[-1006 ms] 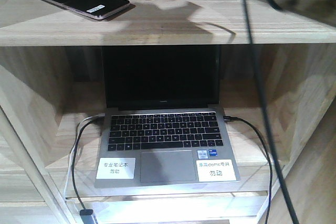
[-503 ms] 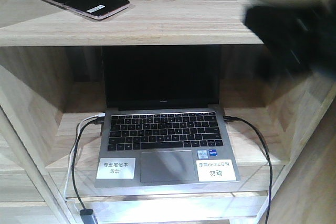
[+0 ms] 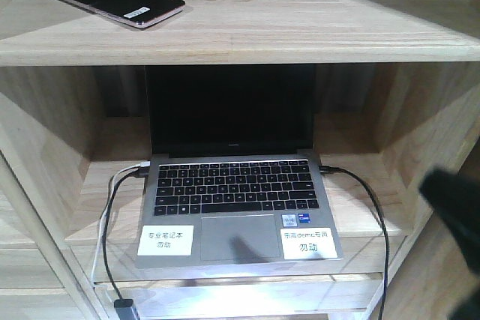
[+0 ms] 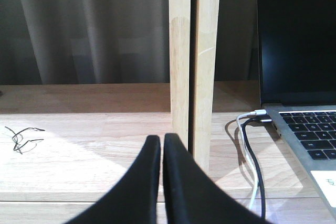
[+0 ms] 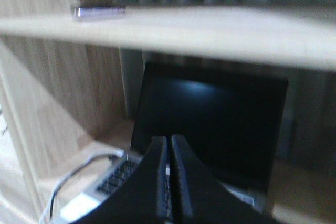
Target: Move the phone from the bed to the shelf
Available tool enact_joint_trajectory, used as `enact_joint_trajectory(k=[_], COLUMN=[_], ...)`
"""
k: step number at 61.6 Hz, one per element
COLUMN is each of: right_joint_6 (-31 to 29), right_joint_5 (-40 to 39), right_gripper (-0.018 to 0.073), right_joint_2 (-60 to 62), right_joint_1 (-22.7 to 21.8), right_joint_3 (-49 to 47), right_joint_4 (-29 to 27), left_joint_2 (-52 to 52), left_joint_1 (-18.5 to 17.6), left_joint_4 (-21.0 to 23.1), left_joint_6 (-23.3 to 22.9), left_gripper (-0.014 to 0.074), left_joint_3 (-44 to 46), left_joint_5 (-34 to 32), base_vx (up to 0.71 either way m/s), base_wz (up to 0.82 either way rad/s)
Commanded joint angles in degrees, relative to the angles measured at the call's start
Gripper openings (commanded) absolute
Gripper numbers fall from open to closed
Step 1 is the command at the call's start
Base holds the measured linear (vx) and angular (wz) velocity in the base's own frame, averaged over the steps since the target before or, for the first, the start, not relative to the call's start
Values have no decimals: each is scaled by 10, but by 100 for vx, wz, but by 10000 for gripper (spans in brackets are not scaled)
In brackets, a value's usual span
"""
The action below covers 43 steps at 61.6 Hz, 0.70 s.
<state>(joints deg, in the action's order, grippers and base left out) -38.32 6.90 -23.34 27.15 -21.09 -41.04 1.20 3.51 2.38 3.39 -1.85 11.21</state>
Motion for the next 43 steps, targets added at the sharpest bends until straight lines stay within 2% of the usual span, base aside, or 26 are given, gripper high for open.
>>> enact_joint_trajectory(k=[1, 43], right_joint_6=[-3, -3], right_joint_5=[-40, -38], right_gripper=[-5, -5], right_joint_2=[26, 52], right_joint_1=[-2, -2], right_joint_3=[12, 39], right_joint_4=[-4, -4], left_joint_2=[3, 3], left_joint_1=[1, 1], left_joint_4=[6, 6], left_joint_6=[0, 0], left_gripper=[1, 1], left_joint_3=[-4, -4], left_joint_5=[-40, -40], base_vx=[0, 0], base_wz=[0, 0])
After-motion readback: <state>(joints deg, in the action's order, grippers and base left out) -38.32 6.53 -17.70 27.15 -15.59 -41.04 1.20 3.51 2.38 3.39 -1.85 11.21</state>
